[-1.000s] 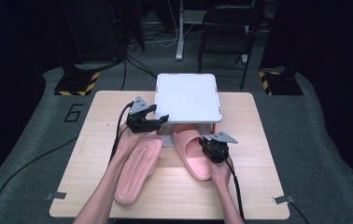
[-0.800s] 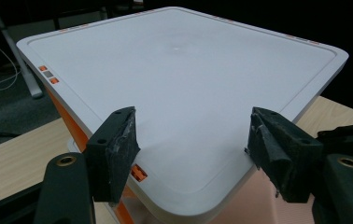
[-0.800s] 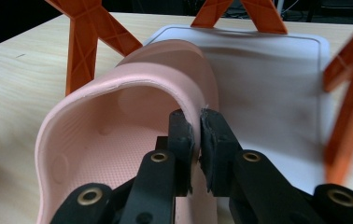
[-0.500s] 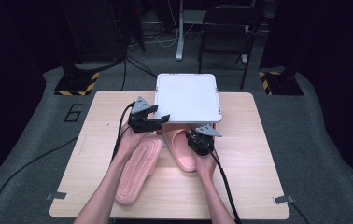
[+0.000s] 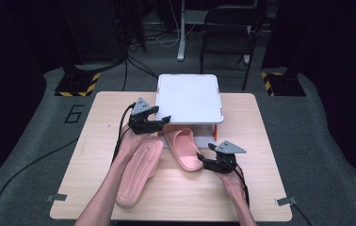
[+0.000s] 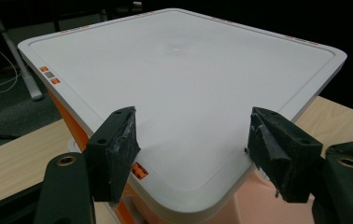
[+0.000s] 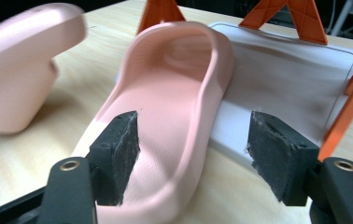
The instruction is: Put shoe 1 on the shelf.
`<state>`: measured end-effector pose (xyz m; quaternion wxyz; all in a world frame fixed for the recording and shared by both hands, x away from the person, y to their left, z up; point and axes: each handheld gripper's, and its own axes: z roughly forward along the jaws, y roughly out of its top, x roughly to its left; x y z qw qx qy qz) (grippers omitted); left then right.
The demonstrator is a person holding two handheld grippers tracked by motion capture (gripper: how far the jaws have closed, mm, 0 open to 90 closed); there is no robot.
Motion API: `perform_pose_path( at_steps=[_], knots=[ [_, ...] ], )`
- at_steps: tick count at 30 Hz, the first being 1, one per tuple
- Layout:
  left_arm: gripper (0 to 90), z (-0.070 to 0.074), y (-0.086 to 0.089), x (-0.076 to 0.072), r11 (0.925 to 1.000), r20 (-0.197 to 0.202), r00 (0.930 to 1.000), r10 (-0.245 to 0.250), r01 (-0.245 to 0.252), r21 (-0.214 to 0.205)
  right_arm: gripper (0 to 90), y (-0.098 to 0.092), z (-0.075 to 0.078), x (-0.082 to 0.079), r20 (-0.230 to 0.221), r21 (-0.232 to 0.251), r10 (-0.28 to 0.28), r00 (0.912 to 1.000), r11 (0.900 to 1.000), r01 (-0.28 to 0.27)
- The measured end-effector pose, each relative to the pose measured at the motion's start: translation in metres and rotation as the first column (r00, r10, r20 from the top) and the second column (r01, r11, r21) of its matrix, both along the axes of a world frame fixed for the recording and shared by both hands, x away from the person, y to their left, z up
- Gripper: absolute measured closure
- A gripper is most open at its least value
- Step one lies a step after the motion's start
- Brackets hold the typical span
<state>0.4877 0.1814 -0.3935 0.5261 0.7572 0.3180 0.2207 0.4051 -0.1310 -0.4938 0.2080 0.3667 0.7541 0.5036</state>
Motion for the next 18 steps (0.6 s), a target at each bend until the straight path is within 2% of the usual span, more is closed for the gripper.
perform_pose_path(
  at_steps=[1,7,10,18],
  knots=[
    [32.7,0.000,0.000,0.000,1.0000,-0.003,1.0000,-0.001,0.001,0.004,32.3,-0.003,-0.001,-0.005,0.011,0.001,0.010,0.9999,1.0000,-0.010],
    [32.7,0.000,0.000,0.000,1.0000,0.000,1.0000,0.006,-0.006,0.000,31.7,-0.009,-0.010,-0.025,-0.004,-0.004,0.065,0.9979,0.9979,-0.065],
    [32.7,0.000,-0.001,0.000,1.0000,-0.001,1.0000,0.006,-0.006,-0.001,31.8,-0.006,-0.015,-0.031,-0.003,-0.033,0.078,0.9970,0.9965,-0.078],
    [32.7,0.001,-0.001,0.000,1.0000,-0.002,1.0000,0.007,-0.007,-0.001,33.6,0.014,-0.023,-0.017,-0.015,-0.102,0.086,0.9962,0.9909,-0.087]
  ],
)
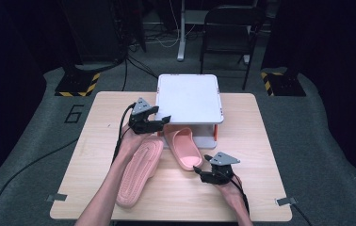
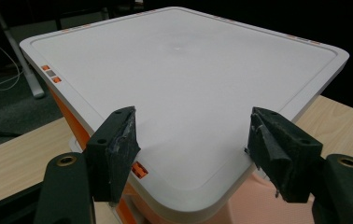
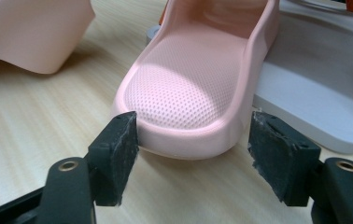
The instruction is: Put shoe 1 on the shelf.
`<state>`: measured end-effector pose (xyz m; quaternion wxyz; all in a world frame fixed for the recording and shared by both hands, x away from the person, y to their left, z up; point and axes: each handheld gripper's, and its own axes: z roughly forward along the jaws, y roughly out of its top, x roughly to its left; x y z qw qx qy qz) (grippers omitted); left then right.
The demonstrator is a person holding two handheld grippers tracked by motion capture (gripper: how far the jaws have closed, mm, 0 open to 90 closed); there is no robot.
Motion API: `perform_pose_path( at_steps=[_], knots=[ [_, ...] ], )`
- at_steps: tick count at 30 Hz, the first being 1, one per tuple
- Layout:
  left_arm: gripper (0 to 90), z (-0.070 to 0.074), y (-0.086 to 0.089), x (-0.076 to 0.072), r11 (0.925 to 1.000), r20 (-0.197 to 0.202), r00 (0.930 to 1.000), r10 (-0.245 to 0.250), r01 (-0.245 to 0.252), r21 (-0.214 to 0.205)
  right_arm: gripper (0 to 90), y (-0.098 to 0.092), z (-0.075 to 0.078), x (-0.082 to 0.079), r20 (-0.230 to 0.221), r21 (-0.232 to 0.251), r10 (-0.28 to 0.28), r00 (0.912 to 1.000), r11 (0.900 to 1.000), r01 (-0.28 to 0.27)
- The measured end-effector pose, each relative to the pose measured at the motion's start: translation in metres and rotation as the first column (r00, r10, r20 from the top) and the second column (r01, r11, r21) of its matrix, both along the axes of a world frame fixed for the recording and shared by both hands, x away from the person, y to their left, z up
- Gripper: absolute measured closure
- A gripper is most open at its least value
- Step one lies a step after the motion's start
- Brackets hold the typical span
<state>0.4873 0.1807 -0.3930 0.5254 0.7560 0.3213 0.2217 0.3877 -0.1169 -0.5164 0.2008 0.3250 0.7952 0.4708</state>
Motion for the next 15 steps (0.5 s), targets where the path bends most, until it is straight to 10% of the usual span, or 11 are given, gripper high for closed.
perform_pose_path(
  at_steps=[15],
  knots=[
    [32.7,0.000,0.000,0.000,1.0000,0.000,1.0000,-0.001,0.001,0.000,35.5,0.047,-0.001,0.046,-0.014,0.002,-0.035,0.9993,0.9994,0.035]
  ],
)
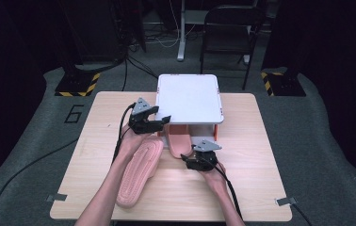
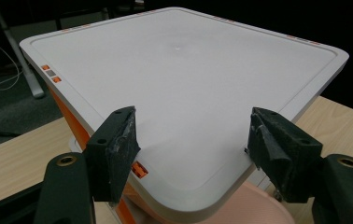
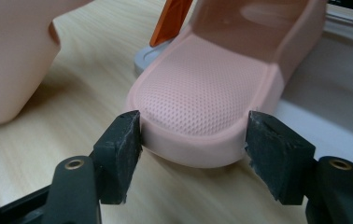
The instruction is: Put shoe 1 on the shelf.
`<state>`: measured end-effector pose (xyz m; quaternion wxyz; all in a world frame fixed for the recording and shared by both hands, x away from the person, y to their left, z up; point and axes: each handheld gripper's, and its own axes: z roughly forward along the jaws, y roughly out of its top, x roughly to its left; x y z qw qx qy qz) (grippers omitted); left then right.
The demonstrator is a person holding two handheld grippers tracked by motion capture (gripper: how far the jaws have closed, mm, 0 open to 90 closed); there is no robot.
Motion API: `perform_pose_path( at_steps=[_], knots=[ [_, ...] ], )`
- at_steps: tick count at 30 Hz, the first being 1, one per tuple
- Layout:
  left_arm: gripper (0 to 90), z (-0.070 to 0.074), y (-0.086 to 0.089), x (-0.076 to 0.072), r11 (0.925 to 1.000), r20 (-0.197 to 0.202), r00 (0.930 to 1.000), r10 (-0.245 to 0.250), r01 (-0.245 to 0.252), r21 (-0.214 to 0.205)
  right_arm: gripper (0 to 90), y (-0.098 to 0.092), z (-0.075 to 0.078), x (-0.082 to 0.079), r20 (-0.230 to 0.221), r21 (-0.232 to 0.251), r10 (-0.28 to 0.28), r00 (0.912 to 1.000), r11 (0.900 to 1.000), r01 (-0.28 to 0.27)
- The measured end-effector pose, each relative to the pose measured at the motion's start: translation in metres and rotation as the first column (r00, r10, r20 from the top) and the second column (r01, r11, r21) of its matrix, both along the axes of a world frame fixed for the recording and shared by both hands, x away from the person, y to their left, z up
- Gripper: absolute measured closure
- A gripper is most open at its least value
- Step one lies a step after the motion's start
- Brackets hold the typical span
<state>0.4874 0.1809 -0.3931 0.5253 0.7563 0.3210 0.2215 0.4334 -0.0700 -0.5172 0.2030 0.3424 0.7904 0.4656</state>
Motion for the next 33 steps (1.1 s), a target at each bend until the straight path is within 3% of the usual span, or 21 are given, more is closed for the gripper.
perform_pose_path(
  at_steps=[10,19,21,23,25,27,28,31,33],
  knots=[
    [32.7,0.000,0.000,0.000,1.0000,0.000,1.0000,0.001,-0.001,0.001,36.0,0.023,0.001,0.026,0.008,-0.045,-0.031,0.9995,0.9985,0.031],
    [32.7,0.000,0.001,0.000,1.0000,0.001,1.0000,-0.003,0.003,-0.001,36.4,0.034,-0.002,0.036,0.020,-0.057,-0.056,0.9983,0.9967,0.057],
    [32.7,0.000,0.000,0.000,1.0000,0.001,1.0000,0.000,0.000,0.002,36.0,0.037,-0.002,0.035,0.007,-0.041,-0.064,0.9979,0.9971,0.064],
    [32.7,-0.001,0.000,0.000,1.0000,0.001,1.0000,-0.003,0.003,0.000,35.6,0.037,-0.002,0.037,0.029,-0.064,-0.048,0.9984,0.9967,0.050],
    [32.7,0.000,0.000,0.000,1.0000,0.001,1.0000,-0.001,0.001,0.001,35.9,0.036,-0.001,0.035,0.010,-0.054,-0.057,0.9983,0.9969,0.057],
    [32.6,0.000,0.000,0.000,1.0000,0.001,1.0000,0.000,0.000,0.000,35.0,0.032,0.001,0.033,0.028,-0.057,-0.074,0.9968,0.9955,0.076],
    [31.5,0.000,0.000,-0.001,1.0000,0.001,1.0000,0.002,-0.002,-0.009,33.2,0.026,0.004,0.027,0.025,-0.024,-0.092,0.9954,0.9954,0.093],
    [24.3,0.002,0.003,-0.004,0.9998,-0.006,0.9999,0.014,-0.014,-0.016,26.9,0.015,0.009,0.019,0.044,-0.001,-0.107,0.9933,0.9943,0.107],
    [23.6,0.004,0.008,-0.010,0.9997,0.011,0.9999,0.006,-0.006,-0.026,23.9,0.005,0.015,0.011,0.074,0.013,-0.120,0.9900,0.9928,0.119]
  ],
)
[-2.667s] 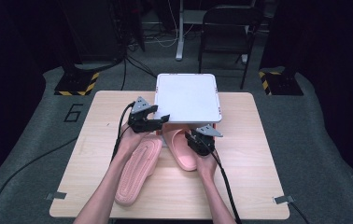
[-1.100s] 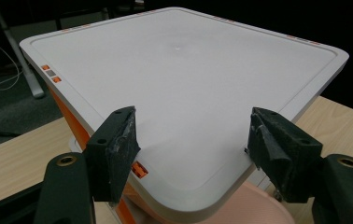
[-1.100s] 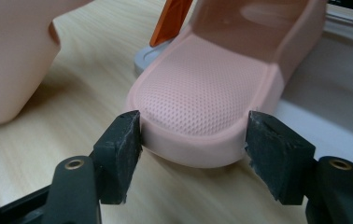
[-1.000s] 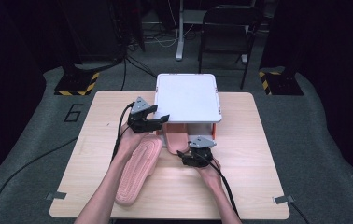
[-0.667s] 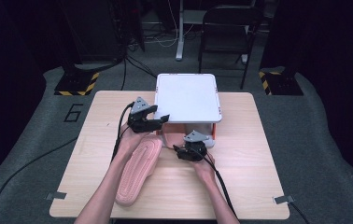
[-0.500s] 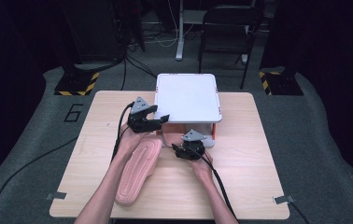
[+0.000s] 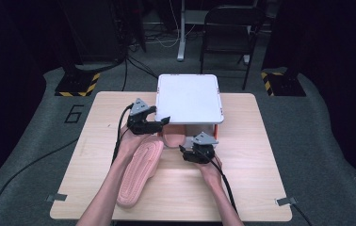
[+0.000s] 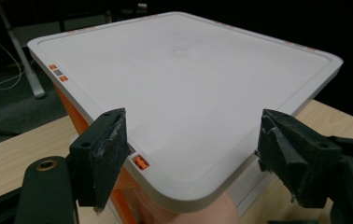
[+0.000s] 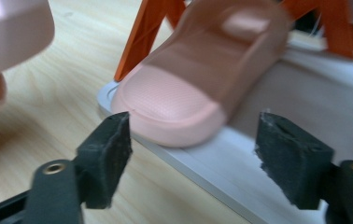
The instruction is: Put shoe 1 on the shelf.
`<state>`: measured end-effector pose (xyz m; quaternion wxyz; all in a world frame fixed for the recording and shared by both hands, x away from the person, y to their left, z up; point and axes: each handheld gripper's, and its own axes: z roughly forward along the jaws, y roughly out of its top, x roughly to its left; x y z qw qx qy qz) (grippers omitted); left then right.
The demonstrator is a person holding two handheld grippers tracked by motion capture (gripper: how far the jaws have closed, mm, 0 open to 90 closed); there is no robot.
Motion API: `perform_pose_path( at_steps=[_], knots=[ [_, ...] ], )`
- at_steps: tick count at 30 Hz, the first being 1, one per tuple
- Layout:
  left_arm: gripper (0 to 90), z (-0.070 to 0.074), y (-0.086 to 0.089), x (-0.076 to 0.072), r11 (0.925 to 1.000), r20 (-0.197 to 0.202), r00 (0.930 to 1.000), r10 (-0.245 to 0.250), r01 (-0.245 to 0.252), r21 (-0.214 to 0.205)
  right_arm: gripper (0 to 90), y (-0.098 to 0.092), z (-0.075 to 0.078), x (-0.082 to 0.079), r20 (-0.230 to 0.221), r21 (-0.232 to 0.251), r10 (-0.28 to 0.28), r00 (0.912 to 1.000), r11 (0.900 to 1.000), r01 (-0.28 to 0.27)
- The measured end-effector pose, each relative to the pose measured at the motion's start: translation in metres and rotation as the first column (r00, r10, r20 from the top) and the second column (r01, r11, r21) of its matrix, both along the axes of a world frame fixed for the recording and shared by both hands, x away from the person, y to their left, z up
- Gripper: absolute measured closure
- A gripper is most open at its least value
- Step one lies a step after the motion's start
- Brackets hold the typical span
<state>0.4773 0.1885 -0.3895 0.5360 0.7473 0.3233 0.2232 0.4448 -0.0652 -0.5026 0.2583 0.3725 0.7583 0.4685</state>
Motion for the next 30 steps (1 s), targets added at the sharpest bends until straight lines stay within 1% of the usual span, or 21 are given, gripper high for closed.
perform_pose_path(
  at_steps=[1,2,4,6,7,8,10,12,13,15,17,19,20,21,22,24,25,26,27,28,30],
  knots=[
    [22.5,0.001,0.003,-0.004,1.0000,0.000,1.0000,-0.005,0.005,0.001,22.4,-0.007,0.004,-0.005,0.012,0.006,-0.006,0.9999,1.0000,0.006],
    [21.8,0.002,0.007,-0.008,0.9999,0.009,0.9999,-0.011,0.011,-0.001,20.4,-0.014,0.007,-0.009,0.028,0.013,-0.015,0.9995,0.9998,0.015],
    [21.0,0.000,0.013,-0.016,0.9997,0.026,0.9997,-0.004,0.005,-0.025,19.1,-0.031,0.013,-0.020,0.039,0.043,-0.030,0.9988,0.9987,0.028],
    [20.3,-0.001,0.023,-0.025,0.9995,0.041,0.9991,0.006,-0.005,-0.030,18.6,-0.046,0.018,-0.030,0.044,0.073,-0.047,0.9979,0.9963,0.044],
    [20.1,-0.003,0.031,-0.033,0.9996,0.034,0.9994,0.000,0.001,-0.028,18.6,-0.051,0.019,-0.033,0.055,0.079,-0.051,0.9972,0.9958,0.046],
    [20.0,-0.004,0.035,-0.037,0.9993,0.033,0.9994,0.011,-0.010,-0.037,18.4,-0.060,0.020,-0.039,0.053,0.095,-0.065,0.9964,0.9936,0.060],
    [19.9,-0.011,0.049,-0.050,0.9993,0.049,0.9983,0.030,-0.028,-0.025,18.3,-0.073,0.020,-0.048,0.057,0.102,-0.085,0.9947,0.9917,0.079],
    [19.9,-0.017,0.061,-0.062,0.9986,0.054,0.9974,0.048,-0.047,-0.023,18.3,-0.084,0.019,-0.056,0.063,0.111,-0.103,0.9927,0.9892,0.096],
    [19.9,-0.023,0.069,-0.070,0.9981,0.054,0.9969,0.058,-0.057,-0.022,18.3,-0.091,0.018,-0.061,0.065,0.115,-0.110,0.9918,0.9881,0.102],
    [19.9,-0.031,0.081,-0.083,0.9956,0.048,0.9951,0.087,-0.085,-0.040,18.8,-0.103,0.017,-0.070,0.074,0.110,-0.126,0.9892,0.9869,0.118],
    [19.9,-0.040,0.095,-0.095,0.9927,0.042,0.9928,0.112,-0.110,-0.049,19.1,-0.116,0.015,-0.078,0.087,0.115,-0.147,0.9853,0.9838,0.137],
    [19.9,-0.049,0.106,-0.105,0.9865,0.034,0.9872,0.156,-0.154,-0.057,19.4,-0.127,0.014,-0.084,0.091,0.135,-0.171,0.9811,0.9782,0.158],
    [19.9,-0.054,0.112,-0.110,0.9826,0.028,0.9842,0.175,-0.173,-0.068,19.6,-0.132,0.013,-0.086,0.094,0.135,-0.178,0.9794,0.9770,0.165],
    [19.9,-0.057,0.117,-0.114,0.9797,0.029,0.9820,0.187,-0.184,-0.079,19.7,-0.137,0.012,-0.088,0.101,0.134,-0.194,0.9759,0.9745,0.180],
    [19.9,-0.058,0.119,-0.116,0.9782,0.027,0.9811,0.192,-0.189,-0.086,19.9,-0.141,0.011,-0.090,0.105,0.134,-0.199,0.9743,0.9737,0.184],
    [20.0,-0.063,0.124,-0.121,0.9720,0.026,0.9766,0.213,-0.210,-0.106,20.2,-0.146,0.009,-0.091,0.116,0.134,-0.200,0.9728,0.9737,0.185],
    [20.0,-0.064,0.124,-0.122,0.9709,0.030,0.9756,0.217,-0.213,-0.110,20.4,-0.148,0.007,-0.093,0.118,0.123,-0.200,0.9727,0.9749,0.186],
    [20.0,-0.065,0.125,-0.123,0.9711,0.025,0.9761,0.216,-0.212,-0.110,20.6,-0.149,0.006,-0.093,0.130,0.125,-0.204,0.9704,0.9742,0.188],
    [20.0,-0.065,0.124,-0.125,0.9722,0.026,0.9767,0.213,-0.209,-0.105,20.7,-0.150,0.005,-0.094,0.129,0.119,-0.204,0.9705,0.9748,0.189],
    [20.0,-0.065,0.124,-0.125,0.9738,0.031,0.9772,0.210,-0.206,-0.096,21.2,-0.151,0.004,-0.095,0.143,0.125,-0.210,0.9672,0.9733,0.193],
    [20.0,-0.064,0.122,-0.128,0.9751,0.035,0.9781,0.205,-0.202,-0.092,21.6,-0.152,0.003,-0.096,0.152,0.118,-0.207,0.9664,0.9746,0.190]
  ],
)
